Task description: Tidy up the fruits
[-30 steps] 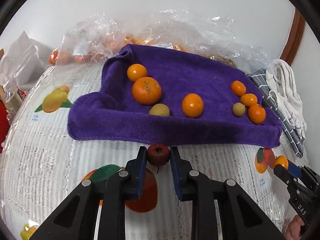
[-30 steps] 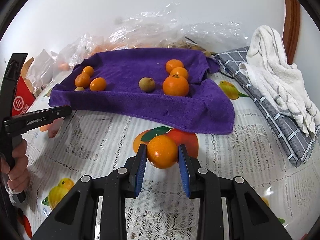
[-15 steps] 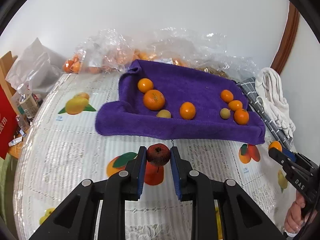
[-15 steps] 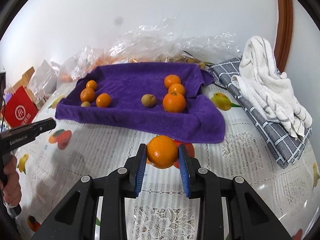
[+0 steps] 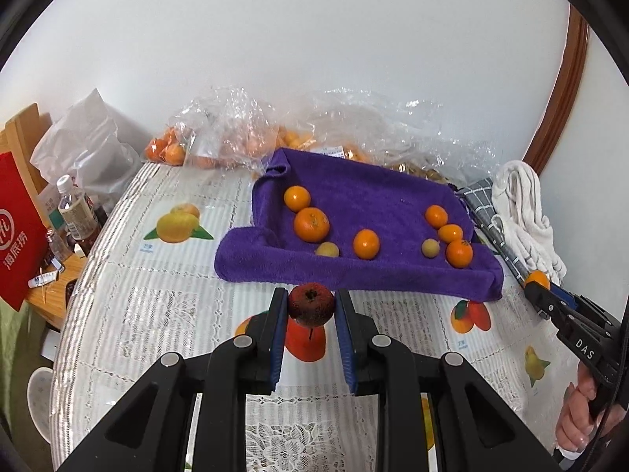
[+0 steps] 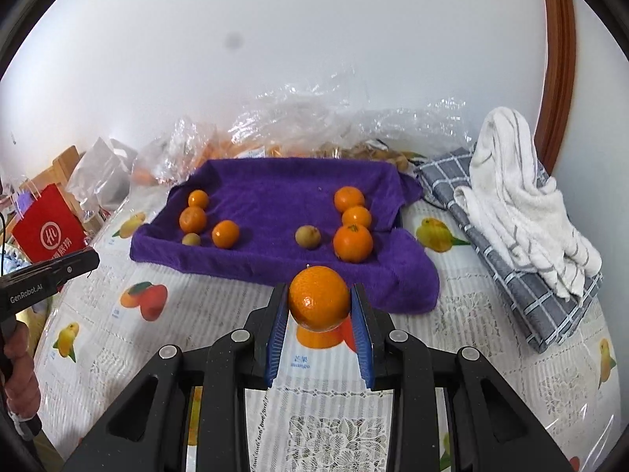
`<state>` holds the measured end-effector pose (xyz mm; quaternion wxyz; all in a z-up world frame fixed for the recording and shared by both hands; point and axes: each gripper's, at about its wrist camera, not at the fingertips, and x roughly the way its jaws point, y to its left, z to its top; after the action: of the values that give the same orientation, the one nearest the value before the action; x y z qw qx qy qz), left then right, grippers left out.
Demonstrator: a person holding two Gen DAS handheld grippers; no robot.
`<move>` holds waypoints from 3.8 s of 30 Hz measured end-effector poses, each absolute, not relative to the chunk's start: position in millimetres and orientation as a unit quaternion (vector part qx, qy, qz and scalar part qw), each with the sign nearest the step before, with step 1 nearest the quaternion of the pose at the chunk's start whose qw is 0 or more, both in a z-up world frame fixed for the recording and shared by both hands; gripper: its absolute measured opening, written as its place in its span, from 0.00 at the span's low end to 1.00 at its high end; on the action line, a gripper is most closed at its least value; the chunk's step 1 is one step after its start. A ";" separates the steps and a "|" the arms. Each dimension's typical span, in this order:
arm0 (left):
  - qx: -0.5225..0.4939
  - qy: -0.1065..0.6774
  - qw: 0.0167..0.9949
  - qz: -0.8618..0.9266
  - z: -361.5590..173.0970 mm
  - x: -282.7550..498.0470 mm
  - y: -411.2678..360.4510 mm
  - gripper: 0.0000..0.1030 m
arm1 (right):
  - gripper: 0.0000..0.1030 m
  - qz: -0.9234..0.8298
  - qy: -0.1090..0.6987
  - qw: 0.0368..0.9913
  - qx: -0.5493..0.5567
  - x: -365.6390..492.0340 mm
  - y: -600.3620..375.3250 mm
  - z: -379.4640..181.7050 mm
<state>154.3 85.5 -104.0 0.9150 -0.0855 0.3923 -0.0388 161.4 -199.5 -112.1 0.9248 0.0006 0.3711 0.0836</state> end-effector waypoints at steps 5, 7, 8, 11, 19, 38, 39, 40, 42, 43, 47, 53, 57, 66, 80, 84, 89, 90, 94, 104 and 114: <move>-0.083 0.389 0.917 -0.036 -96.7 156.9 88.4 0.22 | 0.30 0.083 0.364 0.927 0.000 165.8 -195.4 -102.8; -0.084 0.390 0.916 -0.036 -94.4 159.6 89.4 0.22 | 0.30 0.084 0.362 0.928 0.002 168.4 -193.4 -100.0; -0.085 0.390 0.916 -0.037 -92.5 162.0 90.3 0.22 | 0.30 0.085 0.362 0.928 0.004 170.6 -192.8 -98.6; -0.082 0.387 0.918 -0.036 -87.1 168.2 90.6 0.22 | 0.30 0.087 0.361 0.929 0.003 178.1 -189.5 -94.1; -0.088 0.385 0.918 -0.037 -81.2 195.6 93.0 0.22 | 0.30 0.089 0.360 0.929 0.000 206.7 -184.2 -90.0; -0.105 0.405 0.908 -0.021 -104.8 286.1 114.0 0.22 | 0.30 0.100 0.418 0.903 0.019 319.0 -183.1 -148.4; -0.105 0.406 0.908 -0.022 -106.3 290.3 113.7 0.22 | 0.30 0.100 0.422 0.901 0.019 323.9 -182.1 -153.1; -0.104 0.407 0.907 -0.024 -107.6 293.8 112.8 0.22 | 0.30 0.103 0.426 0.898 0.020 327.8 -180.9 -157.3; -0.102 0.410 0.906 -0.025 -111.1 301.4 109.2 0.22 | 0.30 0.113 0.436 0.892 0.021 333.9 -176.4 -165.3; -0.102 0.413 0.905 -0.029 -113.1 305.6 106.1 0.22 | 0.30 0.117 0.440 0.890 0.018 336.9 -173.9 -169.6; -0.090 0.419 0.903 -0.040 -119.1 318.7 91.7 0.22 | 0.30 0.115 0.452 0.885 0.005 343.5 -166.7 -184.8; -0.067 0.434 0.897 -0.048 -131.9 334.9 67.5 0.22 | 0.30 0.112 0.463 0.879 0.003 349.1 -166.7 -198.6; -0.043 0.440 0.895 -0.054 -139.7 345.8 50.6 0.22 | 0.30 0.109 0.460 0.881 -0.012 350.1 -162.1 -200.5; -0.013 0.473 0.880 -0.050 -164.5 364.6 35.3 0.22 | 0.31 0.112 0.457 0.882 -0.032 348.7 -157.5 -200.1; 0.014 0.487 0.871 -0.053 -187.2 365.3 15.6 0.22 | 0.50 0.115 0.455 0.883 -0.023 338.7 -162.6 -183.3; -0.006 0.491 0.869 -0.060 -183.8 359.1 12.2 0.24 | 0.54 0.098 0.446 0.889 -0.027 329.2 -166.2 -169.3; -0.006 0.481 0.875 -0.058 -160.8 329.2 13.8 0.42 | 0.58 0.079 0.445 0.892 -0.006 310.2 -182.8 -148.0; -0.006 0.477 0.877 -0.058 -154.4 321.0 14.0 0.48 | 0.59 0.074 0.445 0.892 -0.001 305.2 -186.9 -143.1; -0.011 0.456 0.888 -0.055 -128.3 282.6 20.9 0.57 | 0.59 0.063 0.446 0.893 0.020 281.3 -202.0 -124.6; -0.022 0.413 0.910 -0.037 -78.1 180.2 30.8 0.62 | 0.60 0.045 0.430 0.901 0.033 193.3 -231.9 -87.0; -0.020 0.357 0.934 -0.010 -47.8 92.2 23.7 0.85 | 0.93 0.044 0.384 0.922 0.004 105.1 -240.2 -61.1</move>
<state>92.2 23.7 -47.8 0.9336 -0.0203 0.3575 -0.0100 105.1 -240.2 -61.1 0.9222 0.0038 0.3842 0.0437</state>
